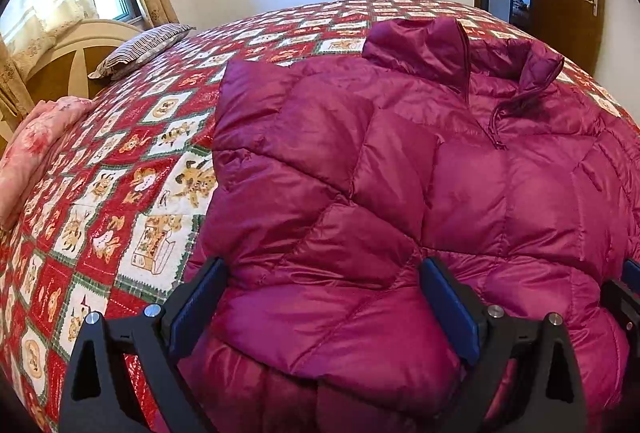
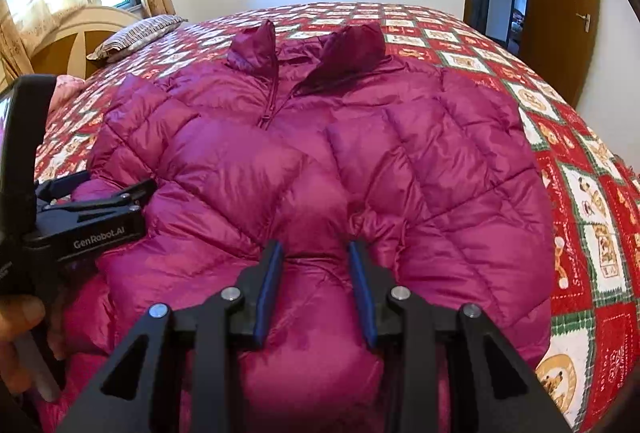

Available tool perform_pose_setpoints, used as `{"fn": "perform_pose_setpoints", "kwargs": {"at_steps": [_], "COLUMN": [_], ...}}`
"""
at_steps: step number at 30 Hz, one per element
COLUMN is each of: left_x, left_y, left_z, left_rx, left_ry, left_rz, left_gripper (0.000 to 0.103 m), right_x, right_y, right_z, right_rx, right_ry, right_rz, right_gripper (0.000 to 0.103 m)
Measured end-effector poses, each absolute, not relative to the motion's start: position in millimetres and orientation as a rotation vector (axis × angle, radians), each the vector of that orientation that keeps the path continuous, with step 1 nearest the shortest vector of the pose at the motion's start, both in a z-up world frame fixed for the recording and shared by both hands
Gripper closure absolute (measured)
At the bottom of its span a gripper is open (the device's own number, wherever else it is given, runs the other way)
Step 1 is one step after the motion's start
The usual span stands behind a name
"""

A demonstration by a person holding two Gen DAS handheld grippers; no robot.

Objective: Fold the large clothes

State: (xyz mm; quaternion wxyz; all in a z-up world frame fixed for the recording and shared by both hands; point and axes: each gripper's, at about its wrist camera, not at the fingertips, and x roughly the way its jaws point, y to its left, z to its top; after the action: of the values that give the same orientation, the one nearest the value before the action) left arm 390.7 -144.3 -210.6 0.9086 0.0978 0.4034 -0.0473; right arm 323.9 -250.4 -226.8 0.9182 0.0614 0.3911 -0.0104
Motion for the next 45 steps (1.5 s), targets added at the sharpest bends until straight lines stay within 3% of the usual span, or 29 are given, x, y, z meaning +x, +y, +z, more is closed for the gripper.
{"fn": "perform_pose_setpoints", "kwargs": {"at_steps": [7, 13, 17, 18, 20, 29, 45], "left_x": [389.4, 369.1, 403.2, 417.2, 444.4, 488.1, 482.6], "left_y": [-141.9, -109.7, -97.8, -94.5, -86.3, -105.6, -105.5], "left_z": [-204.1, -138.2, -114.5, -114.8, -123.3, -209.7, -219.9], "left_rx": [0.213, 0.171, 0.116, 0.082, 0.004, 0.035, 0.012], "left_ry": [0.841, 0.750, 0.704, 0.705, 0.736, 0.908, 0.896], "left_rz": [-0.077, -0.073, -0.046, -0.024, 0.015, 0.051, 0.050], "left_gripper": [0.005, 0.005, 0.005, 0.005, 0.005, 0.005, 0.004], "right_x": [326.4, 309.1, 327.0, 333.9, 351.1, 370.2, 372.8], "right_y": [-248.9, -259.3, -268.5, -268.2, -266.0, -283.9, -276.2], "right_z": [-228.2, -181.5, -159.2, -160.0, -169.9, -222.9, -232.4], "right_rx": [0.107, 0.097, 0.139, 0.142, 0.143, 0.205, 0.171], "right_ry": [0.818, 0.731, 0.695, 0.699, 0.722, 0.814, 0.803], "right_rz": [-0.026, -0.036, -0.087, -0.100, -0.125, -0.178, -0.190], "right_gripper": [0.066, 0.064, 0.065, 0.067, 0.081, 0.084, 0.084]}}
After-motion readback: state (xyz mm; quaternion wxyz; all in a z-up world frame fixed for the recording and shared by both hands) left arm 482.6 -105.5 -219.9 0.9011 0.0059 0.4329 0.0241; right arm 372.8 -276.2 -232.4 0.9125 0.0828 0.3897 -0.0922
